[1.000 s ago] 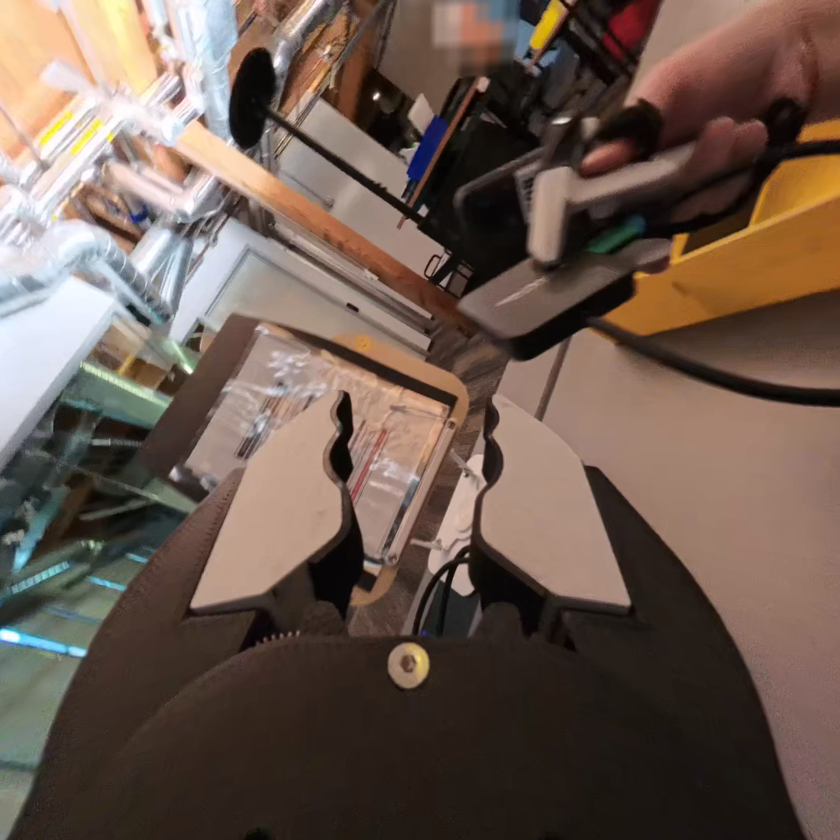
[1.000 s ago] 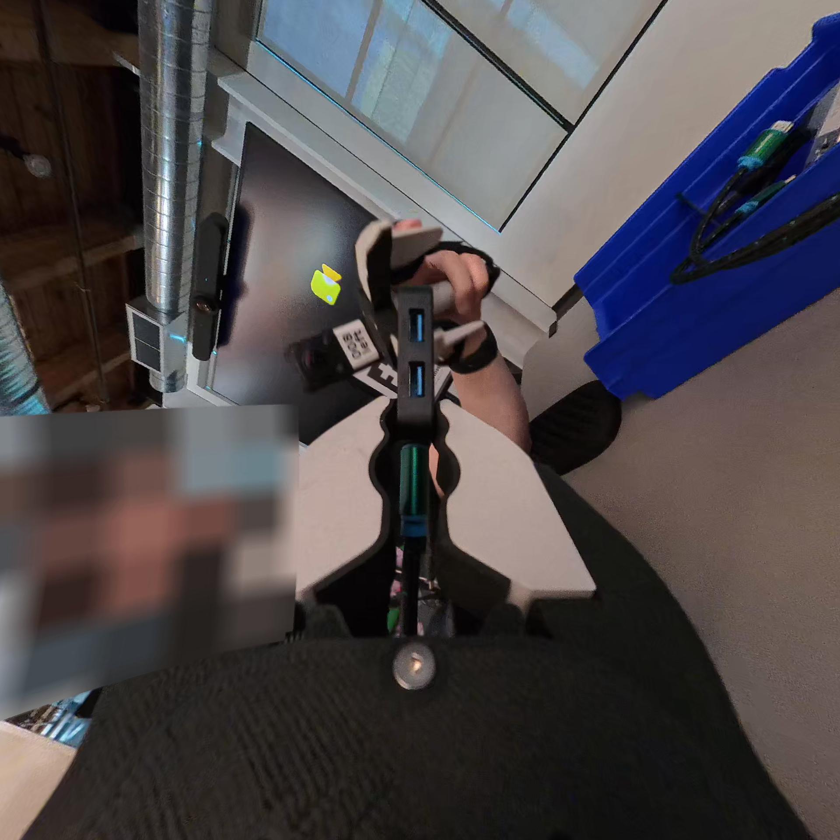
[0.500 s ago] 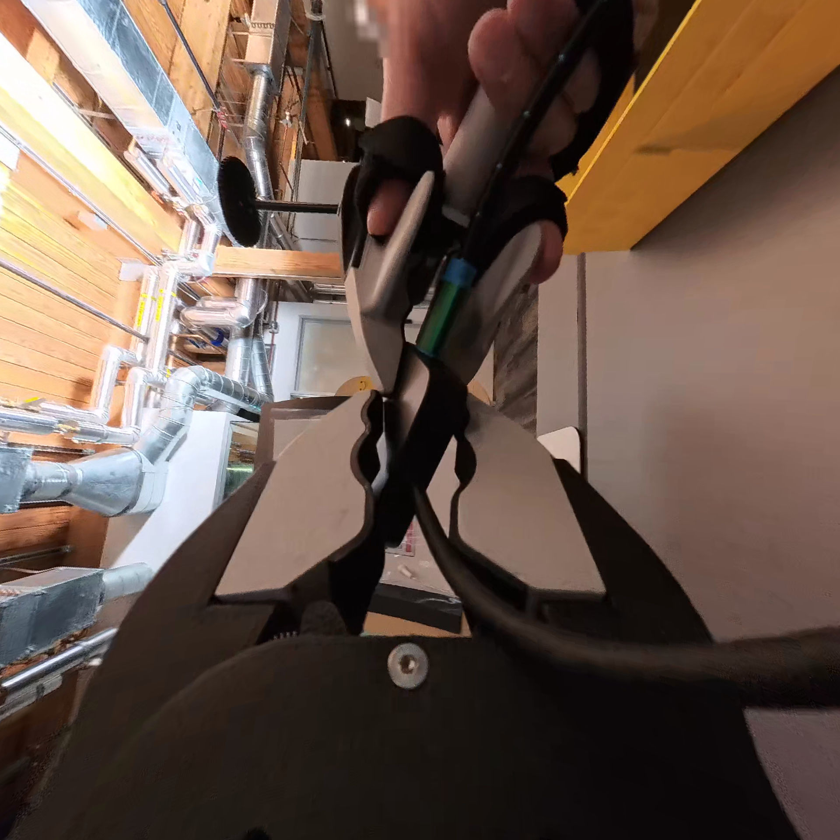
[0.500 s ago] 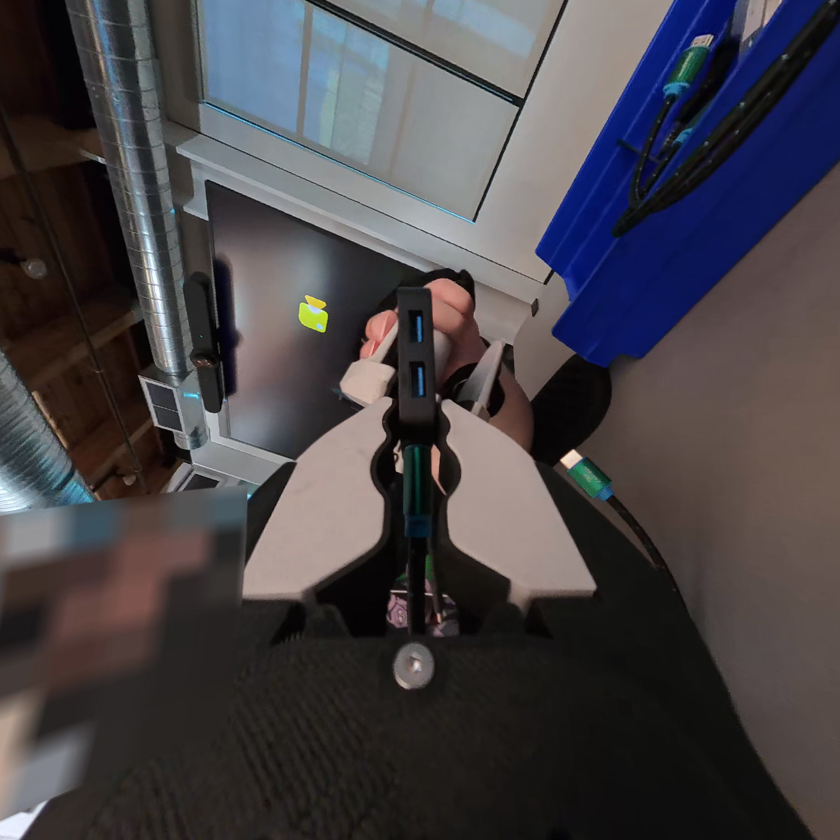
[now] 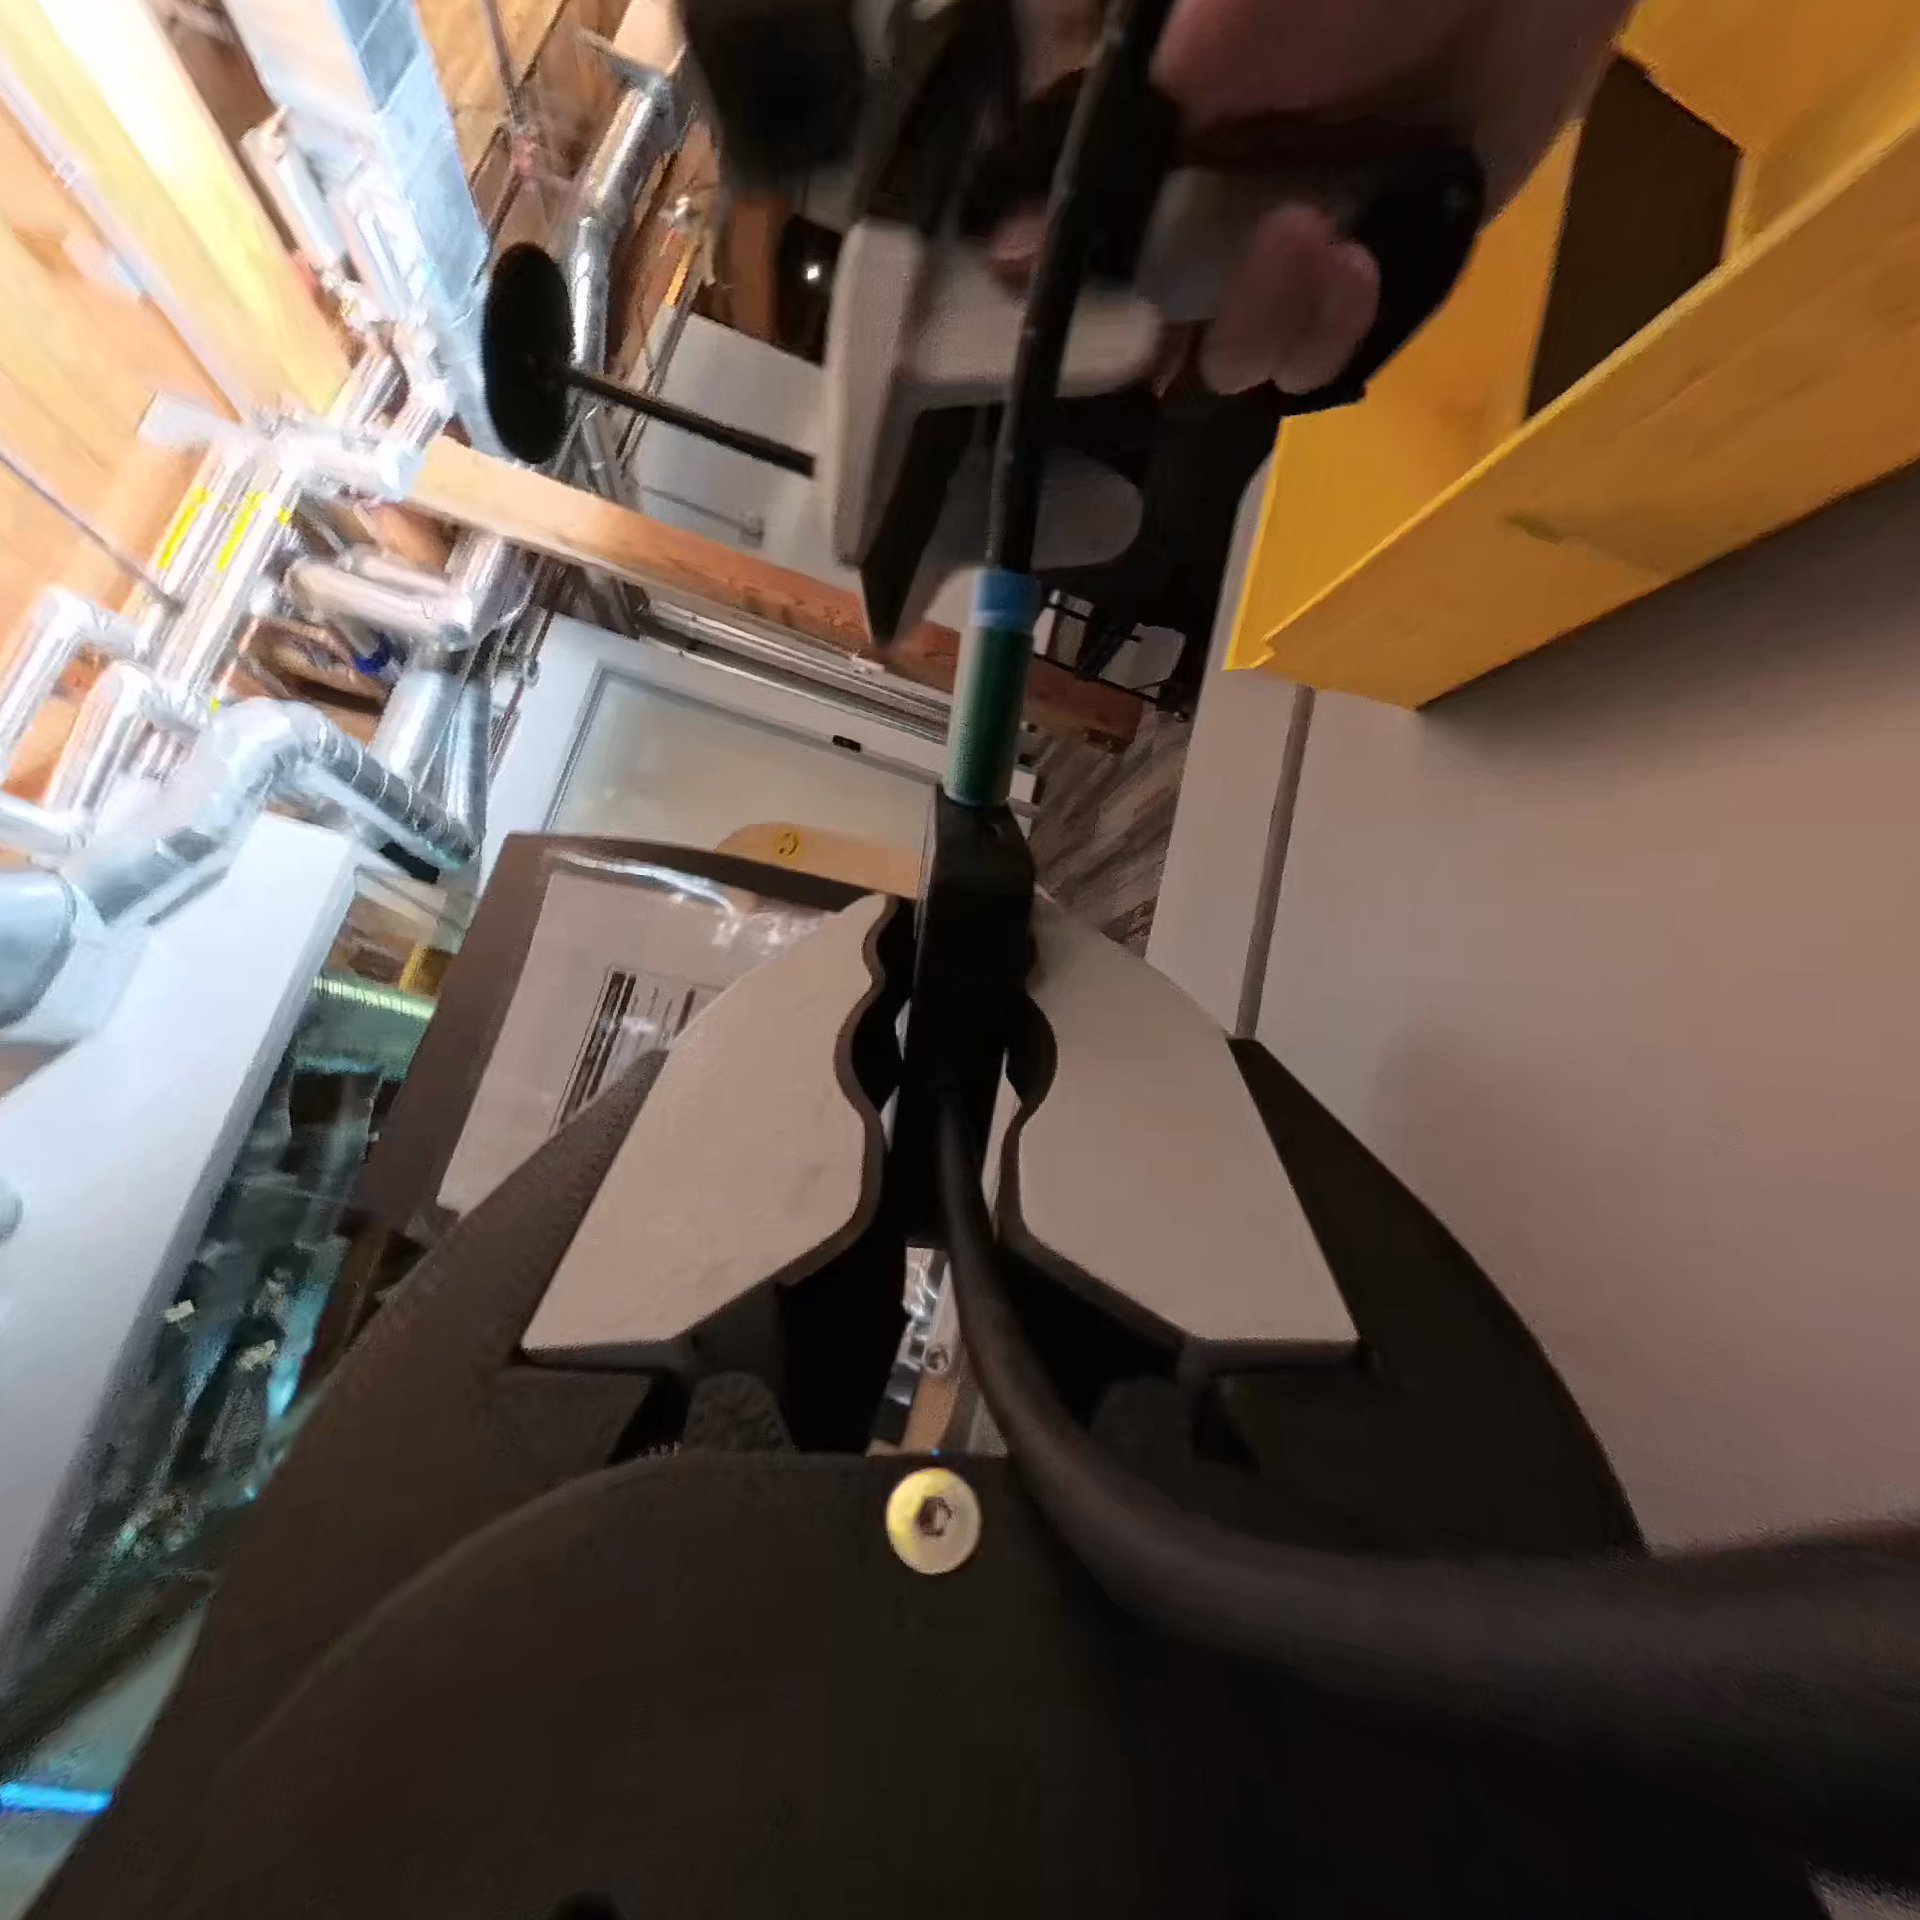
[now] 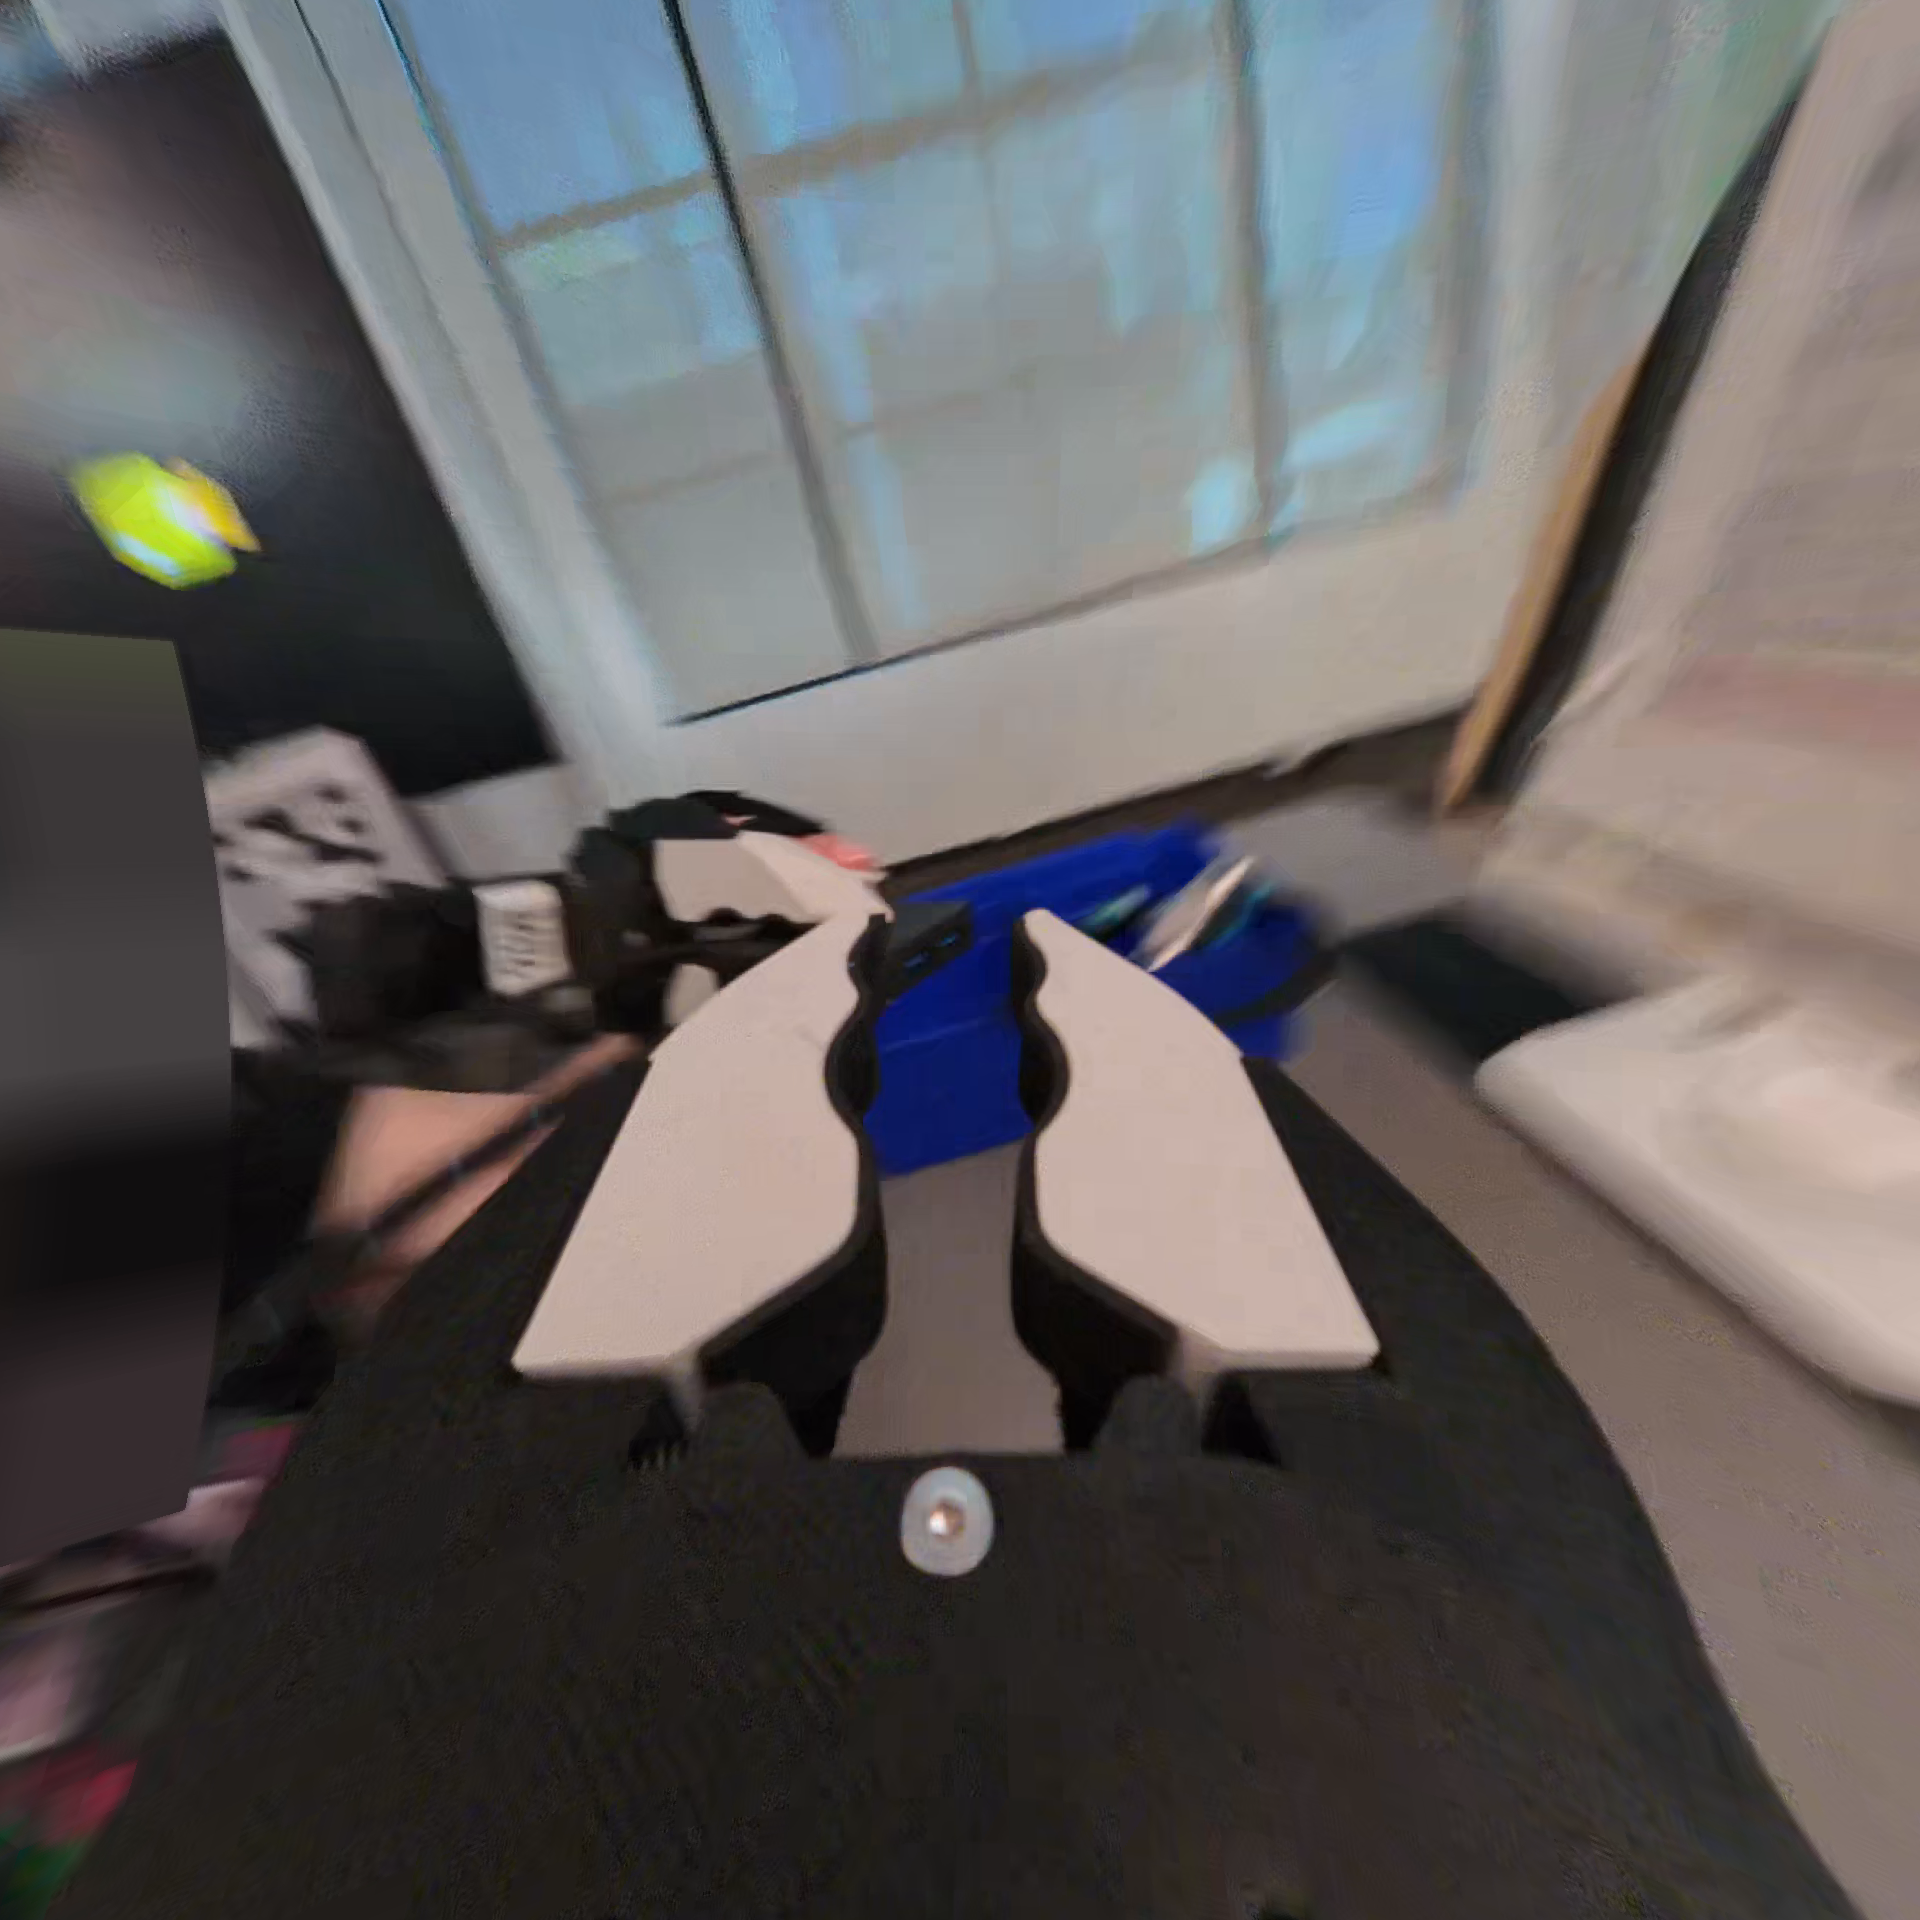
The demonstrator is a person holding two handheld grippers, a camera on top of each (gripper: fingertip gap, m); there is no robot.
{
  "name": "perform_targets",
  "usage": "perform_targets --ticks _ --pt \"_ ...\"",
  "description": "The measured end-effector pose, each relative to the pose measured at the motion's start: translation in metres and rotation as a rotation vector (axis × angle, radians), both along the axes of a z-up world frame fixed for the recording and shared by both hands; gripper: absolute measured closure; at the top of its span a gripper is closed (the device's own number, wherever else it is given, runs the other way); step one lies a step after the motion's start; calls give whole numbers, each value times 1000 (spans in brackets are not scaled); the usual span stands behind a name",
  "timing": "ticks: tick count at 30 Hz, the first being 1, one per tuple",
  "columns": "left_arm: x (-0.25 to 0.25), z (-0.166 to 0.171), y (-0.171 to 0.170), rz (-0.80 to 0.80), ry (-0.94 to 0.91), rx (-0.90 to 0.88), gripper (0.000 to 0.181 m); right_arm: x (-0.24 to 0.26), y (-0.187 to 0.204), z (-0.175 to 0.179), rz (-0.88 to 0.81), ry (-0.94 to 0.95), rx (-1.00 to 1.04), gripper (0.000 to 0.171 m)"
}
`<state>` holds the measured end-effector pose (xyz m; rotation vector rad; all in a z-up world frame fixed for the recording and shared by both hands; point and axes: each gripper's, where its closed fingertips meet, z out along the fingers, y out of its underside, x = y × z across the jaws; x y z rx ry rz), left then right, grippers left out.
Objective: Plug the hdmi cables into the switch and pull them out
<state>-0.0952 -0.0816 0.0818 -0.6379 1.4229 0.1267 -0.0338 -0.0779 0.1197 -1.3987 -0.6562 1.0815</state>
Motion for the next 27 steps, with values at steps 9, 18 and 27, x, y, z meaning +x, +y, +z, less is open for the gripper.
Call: perform_targets --ticks 9,18,27 --pt "-32 33 23 111 -123 48 167 3 -51 74 -477 -113 483 130" --pt "-31 47 8 57 -206 -28 168 -43 -11 -1 -244 -272 240 130" --pt "-11 21 14 116 -83 6 168 -64 -12 3 -295 -221 239 151"
